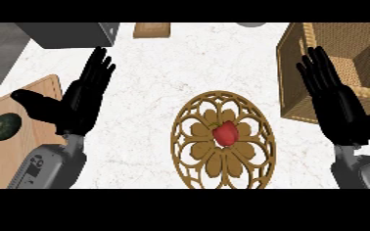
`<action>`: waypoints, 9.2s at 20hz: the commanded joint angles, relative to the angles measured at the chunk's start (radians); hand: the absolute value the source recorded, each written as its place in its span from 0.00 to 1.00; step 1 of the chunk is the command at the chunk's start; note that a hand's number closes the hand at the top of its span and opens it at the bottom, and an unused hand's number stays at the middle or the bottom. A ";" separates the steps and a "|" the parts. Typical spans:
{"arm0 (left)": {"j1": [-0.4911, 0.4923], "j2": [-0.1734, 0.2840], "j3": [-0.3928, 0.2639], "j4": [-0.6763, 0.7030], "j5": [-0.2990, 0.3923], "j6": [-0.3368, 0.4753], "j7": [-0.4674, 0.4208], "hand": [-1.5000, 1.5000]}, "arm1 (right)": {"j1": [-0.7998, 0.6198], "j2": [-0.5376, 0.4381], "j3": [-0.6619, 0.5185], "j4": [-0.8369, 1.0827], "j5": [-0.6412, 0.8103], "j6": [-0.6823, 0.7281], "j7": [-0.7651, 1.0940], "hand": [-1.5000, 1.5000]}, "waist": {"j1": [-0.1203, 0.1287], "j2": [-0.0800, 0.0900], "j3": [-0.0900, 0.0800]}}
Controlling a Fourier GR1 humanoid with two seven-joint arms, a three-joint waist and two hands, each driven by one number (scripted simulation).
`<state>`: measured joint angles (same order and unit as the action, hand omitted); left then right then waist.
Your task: Pick the bell pepper from the placemat and place it in the basket
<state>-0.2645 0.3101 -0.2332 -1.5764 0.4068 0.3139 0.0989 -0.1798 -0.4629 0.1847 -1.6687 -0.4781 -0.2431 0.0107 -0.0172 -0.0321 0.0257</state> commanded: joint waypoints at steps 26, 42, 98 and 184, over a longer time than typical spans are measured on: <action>0.079 0.203 -0.031 0.070 -0.162 -0.210 -0.163 0.50 | -0.262 -0.132 0.517 -0.303 1.236 0.172 0.286 0.00 | -0.026 0.009 -0.033; 0.047 0.189 0.030 0.011 -0.163 -0.250 -0.097 0.50 | -0.323 -0.163 0.333 -0.769 0.713 0.952 0.913 0.00 | 0.012 0.028 -0.027; 0.076 -0.058 0.266 0.033 -0.395 -0.519 -0.105 0.50 | 0.005 0.277 0.295 -0.053 1.667 0.571 -0.007 0.00 | 0.018 0.032 -0.026; 0.136 -0.154 0.264 -0.039 -0.507 -0.524 -0.096 0.50 | -0.311 0.341 -0.494 -0.469 1.135 0.500 0.653 1.00 | 0.027 0.033 -0.026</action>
<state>-0.1657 0.1748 0.0547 -1.5869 -0.0819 -0.2195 0.0173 -0.3371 -0.0621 -0.1722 -2.2400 0.7140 0.2828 0.6413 0.0056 0.0007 -0.0009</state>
